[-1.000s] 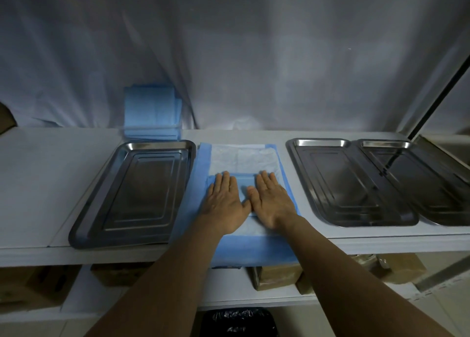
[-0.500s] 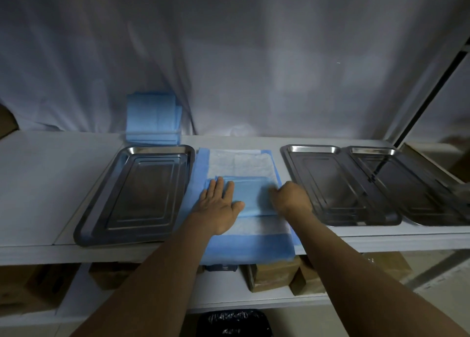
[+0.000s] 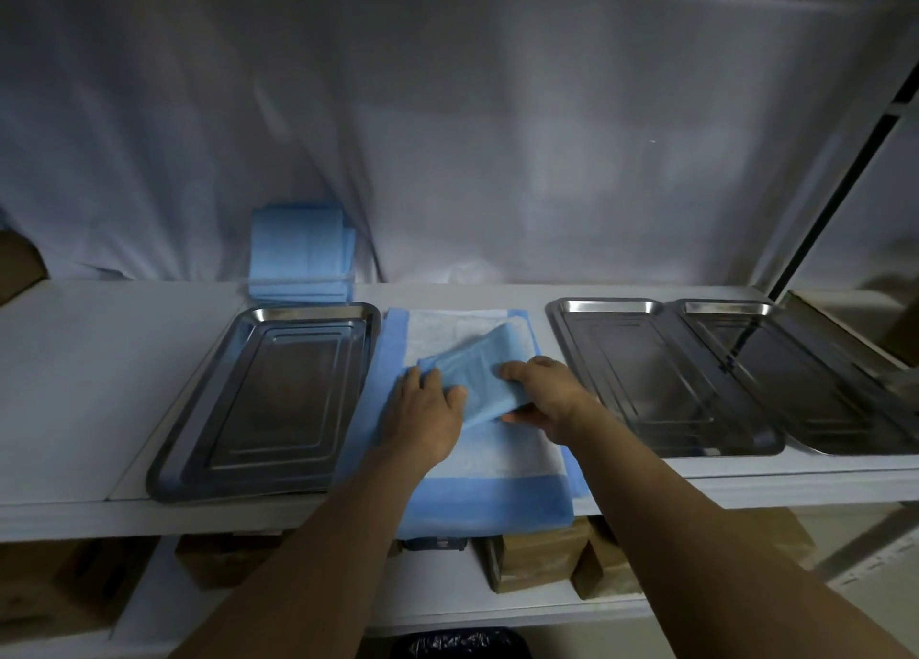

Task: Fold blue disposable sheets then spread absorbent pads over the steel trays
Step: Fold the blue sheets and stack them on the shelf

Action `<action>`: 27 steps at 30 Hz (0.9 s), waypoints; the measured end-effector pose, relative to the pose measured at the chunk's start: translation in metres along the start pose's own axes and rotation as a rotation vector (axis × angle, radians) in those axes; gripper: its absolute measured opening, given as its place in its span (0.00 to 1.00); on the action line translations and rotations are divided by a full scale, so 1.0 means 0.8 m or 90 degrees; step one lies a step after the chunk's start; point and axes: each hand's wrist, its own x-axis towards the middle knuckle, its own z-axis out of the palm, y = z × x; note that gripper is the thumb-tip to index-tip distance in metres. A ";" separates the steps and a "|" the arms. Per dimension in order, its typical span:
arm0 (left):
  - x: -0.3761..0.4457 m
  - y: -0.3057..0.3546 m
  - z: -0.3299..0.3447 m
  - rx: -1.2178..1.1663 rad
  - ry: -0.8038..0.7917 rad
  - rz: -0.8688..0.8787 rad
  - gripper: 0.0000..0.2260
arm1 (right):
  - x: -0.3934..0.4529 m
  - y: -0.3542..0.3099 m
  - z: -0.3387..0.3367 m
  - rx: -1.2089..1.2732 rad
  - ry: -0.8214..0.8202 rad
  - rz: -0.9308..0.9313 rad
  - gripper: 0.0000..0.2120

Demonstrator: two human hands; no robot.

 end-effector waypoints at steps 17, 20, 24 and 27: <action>0.120 0.010 -0.046 -0.606 0.178 -0.107 0.15 | 0.099 -0.046 0.022 0.060 0.178 -0.164 0.17; 0.161 0.016 -0.059 -0.616 0.154 -0.085 0.07 | 0.130 -0.071 0.027 0.012 0.184 -0.205 0.13; 0.217 0.012 -0.059 -0.505 0.137 -0.088 0.12 | 0.177 -0.089 0.030 -0.044 0.159 -0.198 0.19; 0.238 0.012 -0.056 -0.398 0.215 -0.111 0.10 | 0.215 -0.088 0.035 -0.171 0.185 -0.243 0.16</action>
